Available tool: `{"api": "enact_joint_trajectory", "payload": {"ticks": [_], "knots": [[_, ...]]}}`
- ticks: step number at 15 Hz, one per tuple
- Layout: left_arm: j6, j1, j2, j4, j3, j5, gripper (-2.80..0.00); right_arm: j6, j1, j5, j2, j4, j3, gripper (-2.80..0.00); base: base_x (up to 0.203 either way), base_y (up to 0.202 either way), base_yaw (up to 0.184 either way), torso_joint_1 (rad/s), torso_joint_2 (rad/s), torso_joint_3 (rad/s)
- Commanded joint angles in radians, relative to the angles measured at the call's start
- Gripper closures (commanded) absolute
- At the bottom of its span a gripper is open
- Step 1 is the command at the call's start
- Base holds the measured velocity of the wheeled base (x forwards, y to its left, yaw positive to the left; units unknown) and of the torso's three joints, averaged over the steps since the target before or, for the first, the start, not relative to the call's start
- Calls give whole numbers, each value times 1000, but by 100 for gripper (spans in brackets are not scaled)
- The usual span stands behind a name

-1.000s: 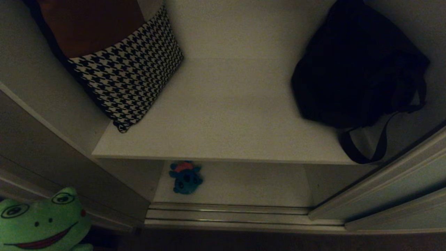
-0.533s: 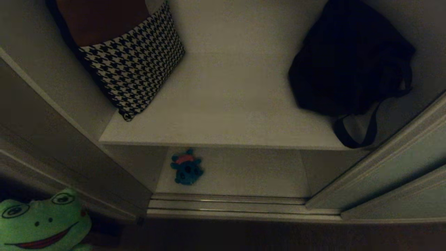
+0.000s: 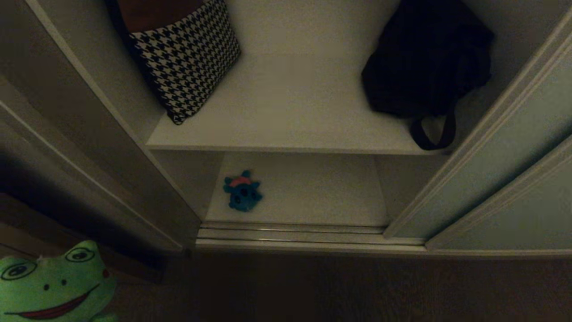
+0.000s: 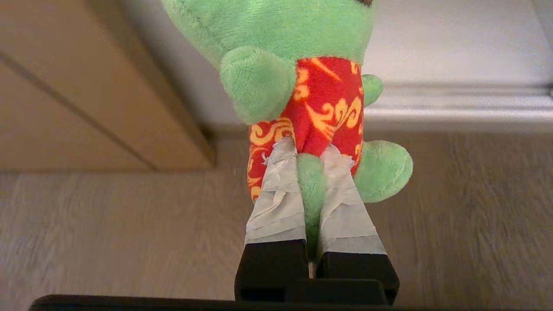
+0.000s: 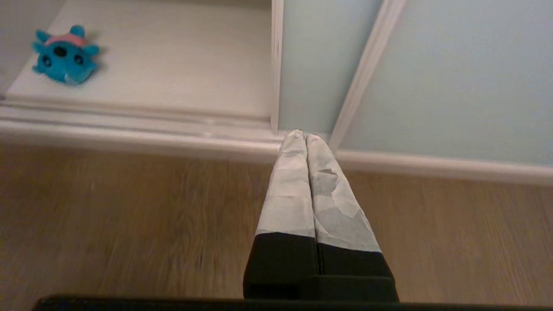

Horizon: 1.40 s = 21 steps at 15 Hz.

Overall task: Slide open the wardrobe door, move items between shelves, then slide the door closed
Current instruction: Place the green doll on the lower shelf

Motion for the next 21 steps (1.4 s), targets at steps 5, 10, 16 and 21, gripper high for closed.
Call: {"api": "enact_joint_trajectory", "payload": {"ticks": [5,10,16,21], "knots": [[-37,0,5,1,-2,0,0,0,0,0,-1,0,0,0,-189,0,0,2,1,2],[-48,0,5,2,-2,20,0,0,0,0,-1,0,0,0,-18,0,0,0,1,0],[-51,0,5,4,-3,21,0,0,0,0,-1,0,0,0,0,0,0,2,4,-161],[-50,0,5,13,-6,20,0,1,0,0,-1,0,0,0,0,0,0,1,3,-199]]}}
